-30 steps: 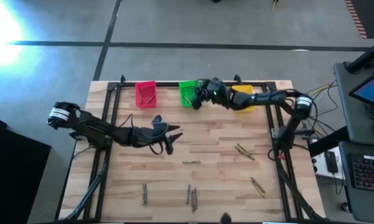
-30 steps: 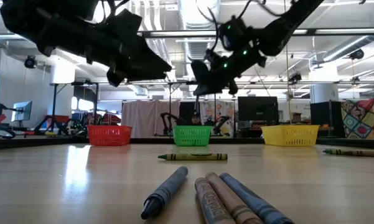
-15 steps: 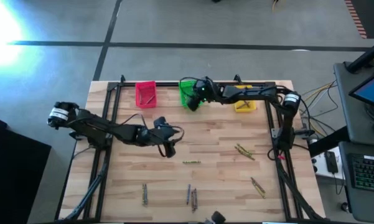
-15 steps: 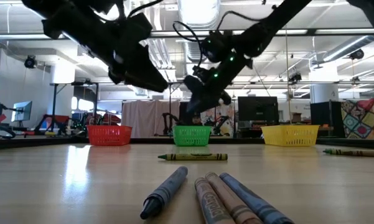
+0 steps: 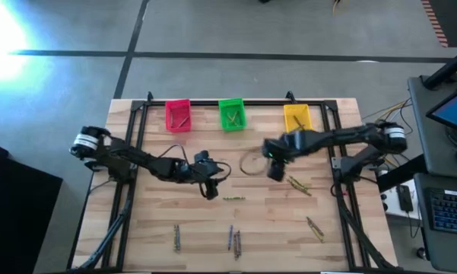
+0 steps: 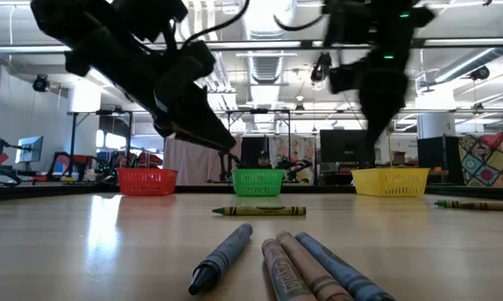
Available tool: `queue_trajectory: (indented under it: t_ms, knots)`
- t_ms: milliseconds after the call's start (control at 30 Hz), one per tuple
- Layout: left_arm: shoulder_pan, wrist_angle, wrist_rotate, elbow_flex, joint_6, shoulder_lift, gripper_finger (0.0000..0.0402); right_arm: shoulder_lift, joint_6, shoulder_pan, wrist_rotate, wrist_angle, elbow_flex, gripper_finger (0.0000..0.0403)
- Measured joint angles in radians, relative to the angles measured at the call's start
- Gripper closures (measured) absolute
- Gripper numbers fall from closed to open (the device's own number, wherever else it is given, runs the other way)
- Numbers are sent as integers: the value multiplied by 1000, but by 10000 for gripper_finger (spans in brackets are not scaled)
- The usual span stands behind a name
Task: Sort crayons
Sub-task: Put the green crayon into the yellow basket
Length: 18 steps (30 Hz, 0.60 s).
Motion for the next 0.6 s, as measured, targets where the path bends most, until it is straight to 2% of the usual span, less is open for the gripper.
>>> queue_trajectory:
  t_ms: [233, 333, 600]
  knots:
    - [0, 12, 100, 117, 27, 177, 249, -179, 280, 155, -2, -6, -225, 276]
    - [0, -29, 147, 193, 64, 245, 249, -222, 348, 188, 9, 27, -297, 282]
    - [0, -305, 180, 431, 122, 370, 249, -241, 394, 195, 5, 74, -408, 297]
